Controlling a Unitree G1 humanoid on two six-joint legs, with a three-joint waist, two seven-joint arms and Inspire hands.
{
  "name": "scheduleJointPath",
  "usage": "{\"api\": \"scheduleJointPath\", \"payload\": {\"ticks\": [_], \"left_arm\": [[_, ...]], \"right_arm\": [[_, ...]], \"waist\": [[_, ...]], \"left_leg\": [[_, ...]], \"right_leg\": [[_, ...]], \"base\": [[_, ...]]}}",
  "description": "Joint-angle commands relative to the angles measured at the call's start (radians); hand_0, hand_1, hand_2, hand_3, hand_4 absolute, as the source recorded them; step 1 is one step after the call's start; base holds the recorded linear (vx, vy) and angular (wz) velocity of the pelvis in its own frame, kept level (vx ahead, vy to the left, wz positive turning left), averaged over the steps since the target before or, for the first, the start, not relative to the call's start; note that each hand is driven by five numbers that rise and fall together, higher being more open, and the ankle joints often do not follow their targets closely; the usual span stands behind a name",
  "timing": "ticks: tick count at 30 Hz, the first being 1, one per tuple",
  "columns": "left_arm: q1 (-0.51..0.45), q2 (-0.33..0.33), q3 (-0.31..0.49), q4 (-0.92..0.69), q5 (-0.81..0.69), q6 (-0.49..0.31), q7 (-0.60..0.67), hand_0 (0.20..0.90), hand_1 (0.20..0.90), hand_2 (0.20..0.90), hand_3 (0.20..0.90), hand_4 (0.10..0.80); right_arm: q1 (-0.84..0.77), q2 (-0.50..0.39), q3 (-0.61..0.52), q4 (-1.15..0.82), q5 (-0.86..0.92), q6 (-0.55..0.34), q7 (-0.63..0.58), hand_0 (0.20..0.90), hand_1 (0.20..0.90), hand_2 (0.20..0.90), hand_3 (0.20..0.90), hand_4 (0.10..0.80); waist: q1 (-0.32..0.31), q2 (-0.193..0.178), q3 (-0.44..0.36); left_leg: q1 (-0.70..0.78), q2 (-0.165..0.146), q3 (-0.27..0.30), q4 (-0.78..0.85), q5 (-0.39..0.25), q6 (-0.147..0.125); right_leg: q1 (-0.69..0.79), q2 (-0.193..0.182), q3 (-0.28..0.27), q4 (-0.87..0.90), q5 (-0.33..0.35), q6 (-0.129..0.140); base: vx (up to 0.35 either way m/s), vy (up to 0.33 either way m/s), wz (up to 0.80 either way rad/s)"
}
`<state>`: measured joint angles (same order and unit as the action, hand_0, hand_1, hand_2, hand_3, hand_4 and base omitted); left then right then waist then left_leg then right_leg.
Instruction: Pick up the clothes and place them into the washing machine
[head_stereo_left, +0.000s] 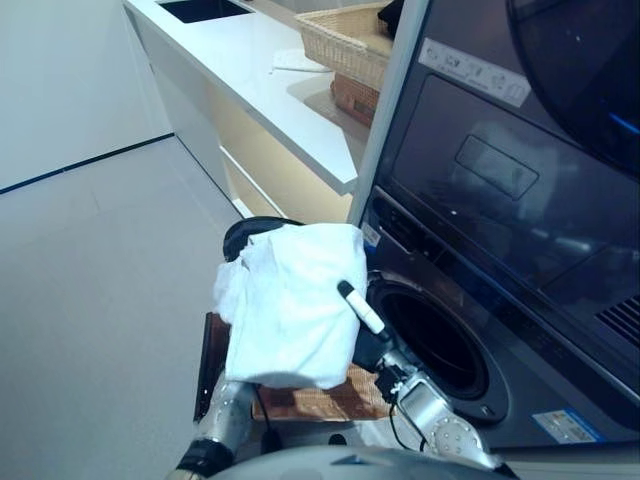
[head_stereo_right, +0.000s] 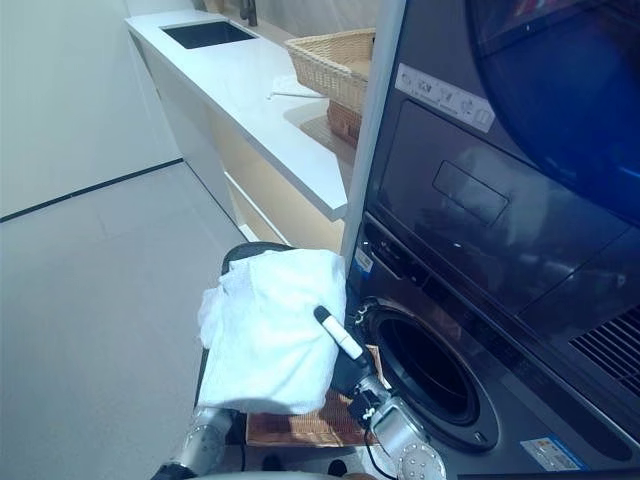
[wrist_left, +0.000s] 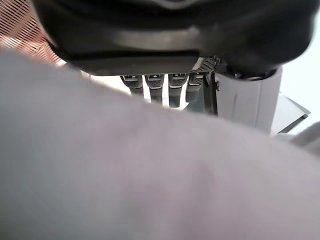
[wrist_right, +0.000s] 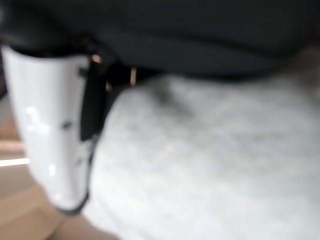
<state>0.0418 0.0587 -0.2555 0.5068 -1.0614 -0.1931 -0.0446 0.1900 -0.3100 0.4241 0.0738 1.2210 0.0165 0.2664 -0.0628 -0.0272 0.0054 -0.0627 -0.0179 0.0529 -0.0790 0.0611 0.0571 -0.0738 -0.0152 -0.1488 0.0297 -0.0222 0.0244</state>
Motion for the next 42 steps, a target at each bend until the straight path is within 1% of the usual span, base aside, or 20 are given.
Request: {"api": "scheduleJointPath", "payload": {"ticks": [1, 3, 6, 14, 22, 31, 42], "left_arm": [[-0.071, -0.006, -0.042, -0.122, -0.019, -0.038, -0.102, 0.900, 0.900, 0.900, 0.900, 0.800], [-0.069, -0.005, -0.045, -0.136, -0.029, -0.040, -0.102, 0.900, 0.900, 0.900, 0.900, 0.800], [-0.055, -0.009, -0.047, -0.157, -0.047, -0.037, -0.103, 0.900, 0.900, 0.900, 0.900, 0.800], [-0.032, -0.006, -0.050, -0.186, -0.060, -0.036, -0.109, 0.900, 0.900, 0.900, 0.900, 0.800], [-0.029, -0.004, -0.060, -0.200, -0.062, -0.032, -0.109, 0.900, 0.900, 0.900, 0.900, 0.800], [-0.026, 0.000, -0.055, -0.200, -0.061, -0.034, -0.107, 0.900, 0.900, 0.900, 0.900, 0.800], [-0.029, 0.011, -0.042, -0.196, -0.034, -0.039, -0.105, 0.900, 0.900, 0.900, 0.900, 0.800]], "right_arm": [[-0.083, 0.074, -0.036, -0.066, -0.016, -0.096, 0.027, 0.200, 0.200, 0.200, 0.200, 0.300], [-0.095, 0.079, -0.051, -0.029, -0.052, -0.108, 0.005, 0.200, 0.200, 0.200, 0.200, 0.300], [-0.103, 0.095, -0.058, 0.003, -0.058, -0.116, -0.013, 0.200, 0.200, 0.200, 0.200, 0.300], [-0.119, 0.103, -0.069, 0.044, -0.113, -0.128, -0.036, 0.200, 0.200, 0.200, 0.200, 0.300], [-0.139, 0.110, -0.063, 0.060, -0.118, -0.130, -0.048, 0.200, 0.200, 0.200, 0.200, 0.300], [-0.148, 0.107, -0.054, 0.066, -0.132, -0.130, -0.053, 0.200, 0.200, 0.200, 0.200, 0.300], [-0.146, 0.104, -0.044, 0.073, -0.110, -0.117, -0.021, 0.200, 0.200, 0.200, 0.200, 0.300]], "waist": [[0.018, -0.036, -0.067], [0.020, -0.034, -0.065], [0.022, -0.033, -0.063], [0.025, -0.030, -0.061], [0.028, -0.030, -0.057], [0.028, -0.031, -0.053], [0.029, -0.031, -0.054]], "left_leg": [[-0.033, -0.042, 0.009, -0.008, -0.021, -0.052], [-0.033, -0.042, 0.010, -0.008, -0.021, -0.051], [-0.033, -0.042, 0.010, -0.008, -0.020, -0.050], [-0.032, -0.042, 0.009, -0.008, -0.021, -0.048], [-0.033, -0.042, 0.009, -0.008, -0.021, -0.046], [-0.032, -0.041, 0.013, -0.008, -0.022, -0.046], [-0.029, -0.039, 0.014, -0.008, -0.024, -0.046]], "right_leg": [[-0.017, -0.034, -0.003, -0.036, 0.053, 0.051], [-0.019, -0.034, -0.003, -0.036, 0.052, 0.051], [-0.019, -0.034, -0.003, -0.034, 0.052, 0.051], [-0.020, -0.034, -0.002, -0.034, 0.052, 0.050], [-0.022, -0.033, 0.000, -0.032, 0.050, 0.049], [-0.024, -0.032, 0.003, -0.033, 0.052, 0.049], [-0.023, -0.031, 0.009, -0.033, 0.050, 0.048]], "base": [[0.000, 0.000, 0.00], [0.000, 0.000, 0.00], [0.000, 0.000, 0.00], [0.001, 0.000, 0.00], [0.000, 0.000, 0.00], [0.000, 0.000, 0.00], [0.000, 0.000, 0.00]]}}
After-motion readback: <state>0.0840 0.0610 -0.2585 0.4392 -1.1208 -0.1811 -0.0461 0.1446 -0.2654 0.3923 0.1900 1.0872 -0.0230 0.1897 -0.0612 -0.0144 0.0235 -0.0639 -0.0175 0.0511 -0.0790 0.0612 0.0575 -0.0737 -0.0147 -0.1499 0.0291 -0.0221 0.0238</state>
